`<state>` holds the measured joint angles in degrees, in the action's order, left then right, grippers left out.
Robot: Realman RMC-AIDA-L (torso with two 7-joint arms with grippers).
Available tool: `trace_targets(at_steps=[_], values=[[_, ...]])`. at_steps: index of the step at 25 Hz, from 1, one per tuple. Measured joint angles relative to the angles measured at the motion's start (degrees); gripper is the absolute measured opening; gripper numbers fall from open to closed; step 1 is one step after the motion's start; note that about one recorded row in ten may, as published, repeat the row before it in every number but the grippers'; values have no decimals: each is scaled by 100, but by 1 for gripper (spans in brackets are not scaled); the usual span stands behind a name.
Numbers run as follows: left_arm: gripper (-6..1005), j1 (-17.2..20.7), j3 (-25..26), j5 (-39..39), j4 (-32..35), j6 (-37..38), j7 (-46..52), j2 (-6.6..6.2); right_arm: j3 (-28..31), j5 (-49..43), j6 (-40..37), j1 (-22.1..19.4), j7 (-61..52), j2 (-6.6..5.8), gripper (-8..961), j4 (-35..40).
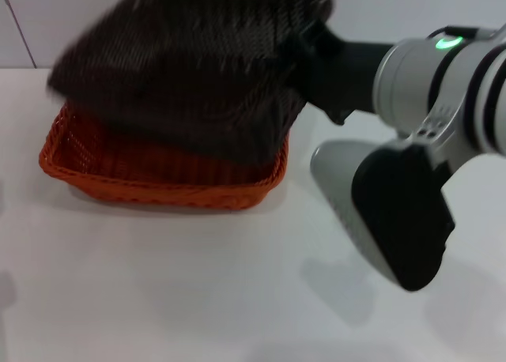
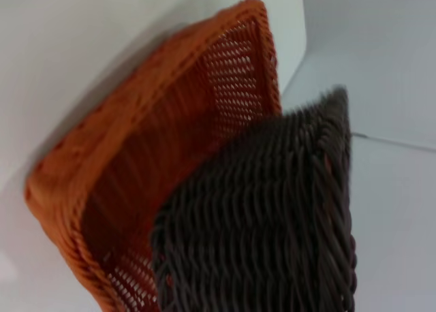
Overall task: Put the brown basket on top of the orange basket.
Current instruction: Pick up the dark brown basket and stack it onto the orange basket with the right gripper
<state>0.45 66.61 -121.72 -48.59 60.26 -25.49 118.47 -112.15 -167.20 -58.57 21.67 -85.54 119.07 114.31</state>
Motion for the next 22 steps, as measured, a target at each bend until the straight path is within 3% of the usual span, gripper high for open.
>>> trace_targets(at_steps=[6, 15, 22], values=[[754, -9, -19, 0, -2, -3, 0, 0, -299, 6, 1005, -326, 700, -17, 277, -475], [754, -7, -77, -13, -3, -21, -10, 0, -296, 28, 1461, -339, 691, -32, 288, -912], [754, -12, -103, -34, -3, -40, -43, -8, -326, 3, 1536, -674, 680, -47, 297, -909]])
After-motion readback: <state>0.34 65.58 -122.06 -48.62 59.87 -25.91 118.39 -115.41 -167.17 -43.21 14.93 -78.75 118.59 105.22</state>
